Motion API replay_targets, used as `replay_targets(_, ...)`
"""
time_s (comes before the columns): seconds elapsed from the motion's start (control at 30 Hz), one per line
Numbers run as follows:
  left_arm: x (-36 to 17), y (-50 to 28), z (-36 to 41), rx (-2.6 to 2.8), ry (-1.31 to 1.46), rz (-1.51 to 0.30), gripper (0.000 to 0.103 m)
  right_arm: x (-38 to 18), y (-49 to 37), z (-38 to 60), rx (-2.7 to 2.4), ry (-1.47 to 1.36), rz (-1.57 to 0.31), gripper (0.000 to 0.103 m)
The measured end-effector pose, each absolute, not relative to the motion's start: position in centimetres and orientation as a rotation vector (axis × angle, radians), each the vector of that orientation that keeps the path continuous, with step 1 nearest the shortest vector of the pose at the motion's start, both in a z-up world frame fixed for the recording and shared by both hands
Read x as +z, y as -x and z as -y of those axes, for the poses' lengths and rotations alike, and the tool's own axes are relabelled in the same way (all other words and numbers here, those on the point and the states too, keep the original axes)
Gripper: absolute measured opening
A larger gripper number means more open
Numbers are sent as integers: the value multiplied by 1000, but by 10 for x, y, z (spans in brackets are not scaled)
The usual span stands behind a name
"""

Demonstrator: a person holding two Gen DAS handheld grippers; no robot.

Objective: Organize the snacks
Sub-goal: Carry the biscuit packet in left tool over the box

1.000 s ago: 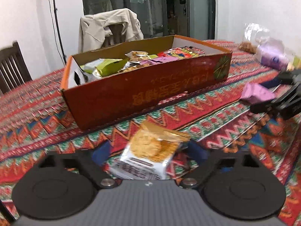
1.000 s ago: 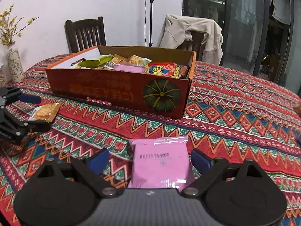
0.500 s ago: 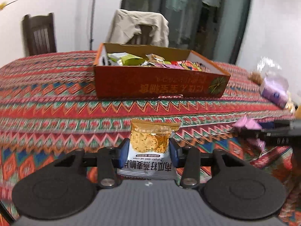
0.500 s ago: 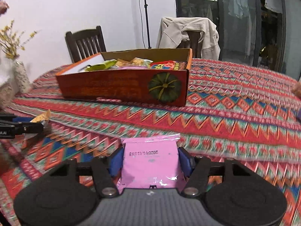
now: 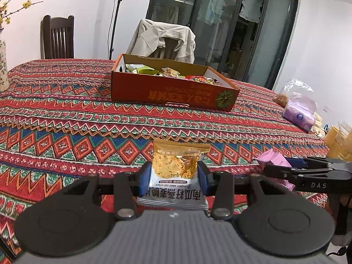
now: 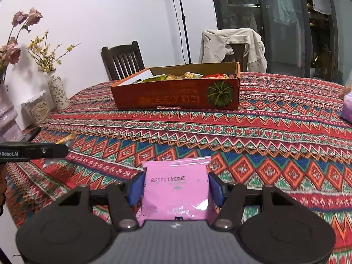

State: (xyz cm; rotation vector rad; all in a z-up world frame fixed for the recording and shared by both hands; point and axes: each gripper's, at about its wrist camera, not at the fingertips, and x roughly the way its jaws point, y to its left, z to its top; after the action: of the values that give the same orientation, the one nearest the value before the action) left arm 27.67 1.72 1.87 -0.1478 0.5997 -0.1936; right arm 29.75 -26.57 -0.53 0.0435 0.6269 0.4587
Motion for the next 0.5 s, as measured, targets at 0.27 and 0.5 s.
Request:
replay_targets(0.27,25,-272,-10,-197,134,-579,44,-4,-283,276,459,-72,-613,61)
replay_targets(0.5,67,-323,-18,-280,134,-495,44,22,-303,282,500,-101,-570,61)
